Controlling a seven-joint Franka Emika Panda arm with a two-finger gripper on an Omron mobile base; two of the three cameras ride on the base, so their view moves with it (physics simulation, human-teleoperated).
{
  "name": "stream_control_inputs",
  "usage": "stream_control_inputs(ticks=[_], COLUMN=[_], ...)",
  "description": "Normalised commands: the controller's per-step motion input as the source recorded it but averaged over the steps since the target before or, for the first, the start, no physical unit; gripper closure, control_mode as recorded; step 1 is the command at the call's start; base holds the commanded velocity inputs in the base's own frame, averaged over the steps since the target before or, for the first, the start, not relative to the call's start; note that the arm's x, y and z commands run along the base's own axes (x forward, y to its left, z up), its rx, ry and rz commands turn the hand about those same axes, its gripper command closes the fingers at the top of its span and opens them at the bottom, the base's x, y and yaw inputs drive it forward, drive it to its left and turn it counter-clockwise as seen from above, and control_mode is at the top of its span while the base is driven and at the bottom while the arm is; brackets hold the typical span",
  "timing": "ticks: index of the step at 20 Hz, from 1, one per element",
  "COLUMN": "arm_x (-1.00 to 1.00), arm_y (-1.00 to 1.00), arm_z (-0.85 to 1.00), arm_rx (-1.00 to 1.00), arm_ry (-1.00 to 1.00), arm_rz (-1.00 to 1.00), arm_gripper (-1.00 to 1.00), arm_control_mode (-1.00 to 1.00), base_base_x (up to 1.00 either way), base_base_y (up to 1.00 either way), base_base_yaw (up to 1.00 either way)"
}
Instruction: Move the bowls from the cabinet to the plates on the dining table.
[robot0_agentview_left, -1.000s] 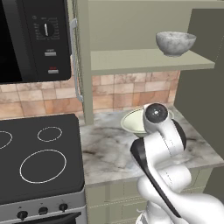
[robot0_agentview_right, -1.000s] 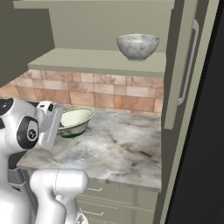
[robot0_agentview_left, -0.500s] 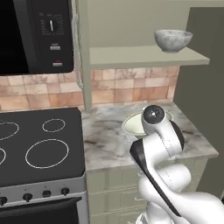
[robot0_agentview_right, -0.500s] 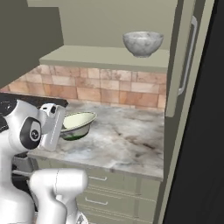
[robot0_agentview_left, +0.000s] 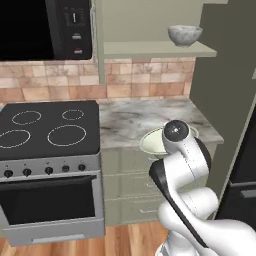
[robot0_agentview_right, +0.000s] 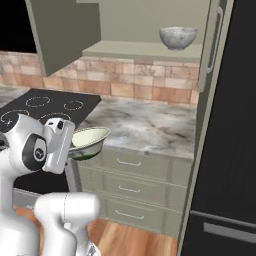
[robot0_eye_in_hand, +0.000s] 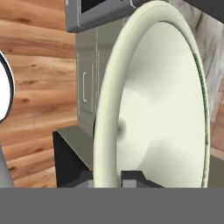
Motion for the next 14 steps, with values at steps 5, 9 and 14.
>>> stream_control_inputs(ticks=[5,9,14], arm_x=[0.0,0.0,0.0], arm_y=[0.0,0.0,0.0], arm_z=[0.0,0.0,0.0], arm_rx=[0.0,0.0,0.0], arm_ry=[0.0,0.0,0.0], arm_rz=[0.0,0.0,0.0], arm_gripper=[1.0,1.0,1.0], arm_control_mode=[1.0,1.0,1.0], base_base_x=[-0.34,-0.05,0.0], base_base_y=[0.0,0.01,0.03], base_base_yaw=[0.27,0.53,0.65])
